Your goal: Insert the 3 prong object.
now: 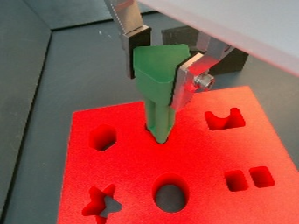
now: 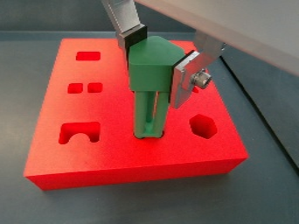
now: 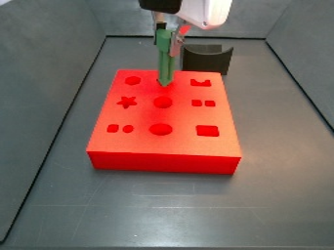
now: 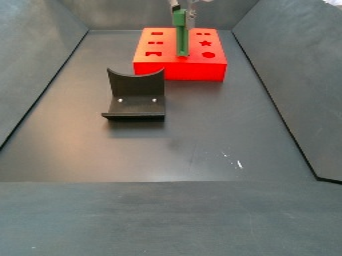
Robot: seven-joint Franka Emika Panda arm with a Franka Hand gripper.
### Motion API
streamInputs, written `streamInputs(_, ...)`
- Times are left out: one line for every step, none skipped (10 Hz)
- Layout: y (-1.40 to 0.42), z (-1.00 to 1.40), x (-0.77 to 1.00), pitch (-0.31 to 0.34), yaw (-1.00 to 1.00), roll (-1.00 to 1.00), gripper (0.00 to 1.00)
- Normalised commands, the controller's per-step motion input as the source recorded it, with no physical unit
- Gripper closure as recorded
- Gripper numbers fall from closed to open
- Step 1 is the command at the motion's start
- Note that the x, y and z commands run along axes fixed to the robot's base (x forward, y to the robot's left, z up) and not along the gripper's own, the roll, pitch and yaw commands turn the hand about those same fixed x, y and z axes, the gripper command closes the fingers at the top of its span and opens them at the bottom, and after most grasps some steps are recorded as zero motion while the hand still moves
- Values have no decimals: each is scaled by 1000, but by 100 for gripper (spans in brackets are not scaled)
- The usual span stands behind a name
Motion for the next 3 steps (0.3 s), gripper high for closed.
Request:
streamInputs(46, 0, 0, 0, 0, -51, 100)
streamInputs(0, 0, 0, 0, 0, -13, 100)
streamInputs(0, 0, 0, 0, 0, 0, 100)
